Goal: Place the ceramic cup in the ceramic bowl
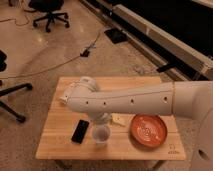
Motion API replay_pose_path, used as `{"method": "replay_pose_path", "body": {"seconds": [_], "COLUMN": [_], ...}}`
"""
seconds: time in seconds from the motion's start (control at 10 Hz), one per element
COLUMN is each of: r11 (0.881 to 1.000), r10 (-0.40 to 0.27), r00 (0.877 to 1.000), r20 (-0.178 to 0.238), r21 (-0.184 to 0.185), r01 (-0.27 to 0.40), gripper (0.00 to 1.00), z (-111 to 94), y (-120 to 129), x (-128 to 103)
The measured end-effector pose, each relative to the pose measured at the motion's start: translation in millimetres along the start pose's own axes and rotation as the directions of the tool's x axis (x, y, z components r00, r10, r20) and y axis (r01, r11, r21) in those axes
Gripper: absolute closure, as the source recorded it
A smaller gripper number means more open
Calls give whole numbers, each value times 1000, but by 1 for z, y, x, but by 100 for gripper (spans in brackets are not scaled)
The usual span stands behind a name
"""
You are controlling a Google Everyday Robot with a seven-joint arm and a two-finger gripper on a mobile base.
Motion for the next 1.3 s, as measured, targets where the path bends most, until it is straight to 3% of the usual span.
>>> {"method": "replay_pose_path", "body": {"seconds": [0.4, 1.3], "r11": [1000, 997], "r10": [-23, -66], "r00": [1000, 998], "r20": [22, 25], "r21": [-11, -31], "r01": [23, 67], "gripper": [20, 20], "z": [5, 26], "y": [-26, -43], "x": [-4, -8]}}
